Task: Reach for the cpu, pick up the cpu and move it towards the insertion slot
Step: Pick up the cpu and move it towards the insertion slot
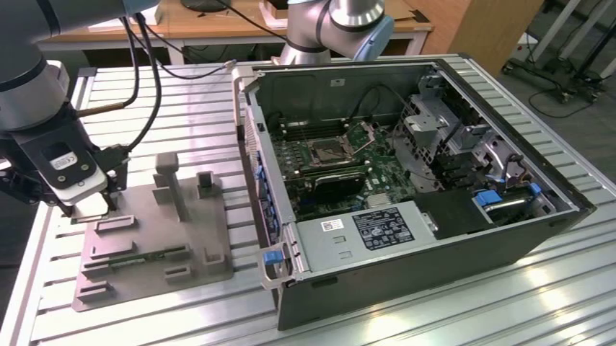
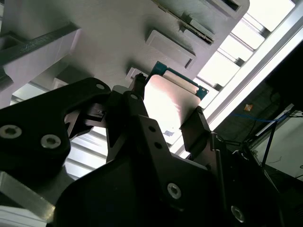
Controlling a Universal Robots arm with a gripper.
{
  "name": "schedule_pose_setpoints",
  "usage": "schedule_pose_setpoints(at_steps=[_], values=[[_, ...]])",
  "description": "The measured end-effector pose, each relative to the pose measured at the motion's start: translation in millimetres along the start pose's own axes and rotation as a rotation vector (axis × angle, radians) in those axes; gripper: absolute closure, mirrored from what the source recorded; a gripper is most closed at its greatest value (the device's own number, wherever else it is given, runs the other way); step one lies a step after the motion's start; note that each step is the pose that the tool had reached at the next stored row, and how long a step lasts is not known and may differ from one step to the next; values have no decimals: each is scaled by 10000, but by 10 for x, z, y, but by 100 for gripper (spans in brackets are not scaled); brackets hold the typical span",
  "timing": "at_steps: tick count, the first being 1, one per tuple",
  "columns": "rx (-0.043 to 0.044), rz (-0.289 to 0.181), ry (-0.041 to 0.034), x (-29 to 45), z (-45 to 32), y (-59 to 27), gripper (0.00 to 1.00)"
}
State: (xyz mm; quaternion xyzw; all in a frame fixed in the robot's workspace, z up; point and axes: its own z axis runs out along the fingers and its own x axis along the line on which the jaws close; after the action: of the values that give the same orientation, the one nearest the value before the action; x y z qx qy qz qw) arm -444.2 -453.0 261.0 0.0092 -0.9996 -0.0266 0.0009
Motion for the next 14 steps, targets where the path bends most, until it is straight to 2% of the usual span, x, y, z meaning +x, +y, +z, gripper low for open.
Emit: schedule_pose_setpoints(at_steps=[14], values=[[3,0,-1,0,-34,2,45]])
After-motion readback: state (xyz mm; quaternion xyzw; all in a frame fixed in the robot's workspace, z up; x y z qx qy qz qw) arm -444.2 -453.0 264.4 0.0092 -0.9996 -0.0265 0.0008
